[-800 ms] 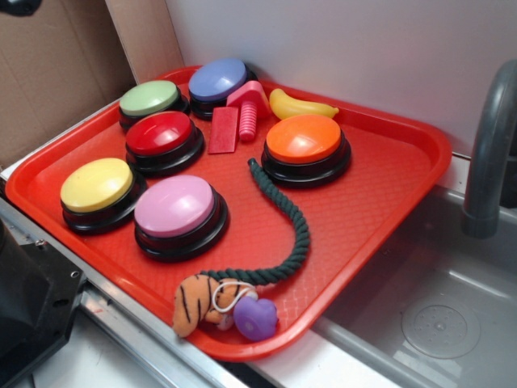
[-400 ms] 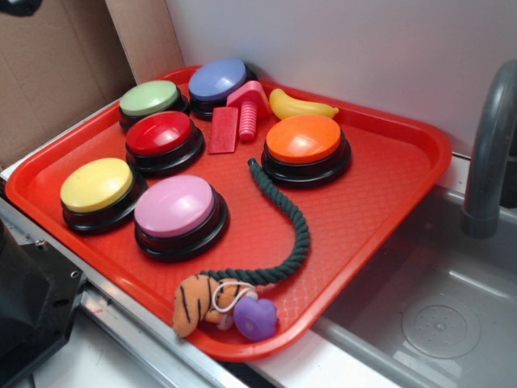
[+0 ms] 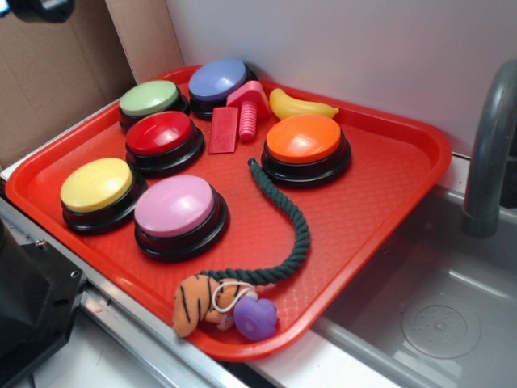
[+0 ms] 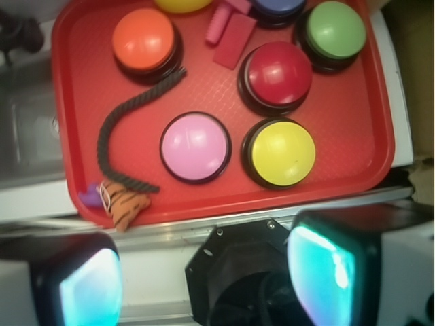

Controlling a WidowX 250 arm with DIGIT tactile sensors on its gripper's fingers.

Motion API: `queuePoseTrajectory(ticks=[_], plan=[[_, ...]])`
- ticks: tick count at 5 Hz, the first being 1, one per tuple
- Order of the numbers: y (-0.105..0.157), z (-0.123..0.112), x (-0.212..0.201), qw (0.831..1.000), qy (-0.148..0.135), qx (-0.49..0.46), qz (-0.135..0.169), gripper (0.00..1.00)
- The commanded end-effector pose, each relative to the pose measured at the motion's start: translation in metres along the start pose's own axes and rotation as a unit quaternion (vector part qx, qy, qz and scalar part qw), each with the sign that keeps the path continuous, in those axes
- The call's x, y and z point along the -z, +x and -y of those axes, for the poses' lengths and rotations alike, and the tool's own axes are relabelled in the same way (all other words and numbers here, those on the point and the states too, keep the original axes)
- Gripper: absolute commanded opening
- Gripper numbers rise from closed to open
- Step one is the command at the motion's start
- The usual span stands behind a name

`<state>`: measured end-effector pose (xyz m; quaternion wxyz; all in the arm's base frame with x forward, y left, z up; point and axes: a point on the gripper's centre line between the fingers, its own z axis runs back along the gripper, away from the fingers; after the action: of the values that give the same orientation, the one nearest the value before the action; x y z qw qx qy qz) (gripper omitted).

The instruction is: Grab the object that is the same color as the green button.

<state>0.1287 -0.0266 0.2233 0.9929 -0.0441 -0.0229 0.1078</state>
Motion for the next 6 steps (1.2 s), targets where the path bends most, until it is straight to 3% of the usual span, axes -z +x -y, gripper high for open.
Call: queuePoseTrajectory(ticks=[1, 2, 3, 4, 5, 6], plan=[[0.016, 0.036, 0.019, 0.994, -0.021, -0.097, 0.036, 1.0], [0.028, 0.051, 0.036, 0.985, -0.034, -0.16, 0.044, 1.0], [0.046, 0.072, 0.066, 0.975, -0.029, -0.215, 0.053, 1.0], [0.063, 0.091, 0.104, 0.967, 0.001, -0.249, 0.059, 1.0], [0.074, 0.102, 0.135, 0.958, -0.015, -0.278, 0.069, 1.0], [0.082, 0.108, 0.162, 0.951, 0.0, -0.295, 0.09, 1.0]])
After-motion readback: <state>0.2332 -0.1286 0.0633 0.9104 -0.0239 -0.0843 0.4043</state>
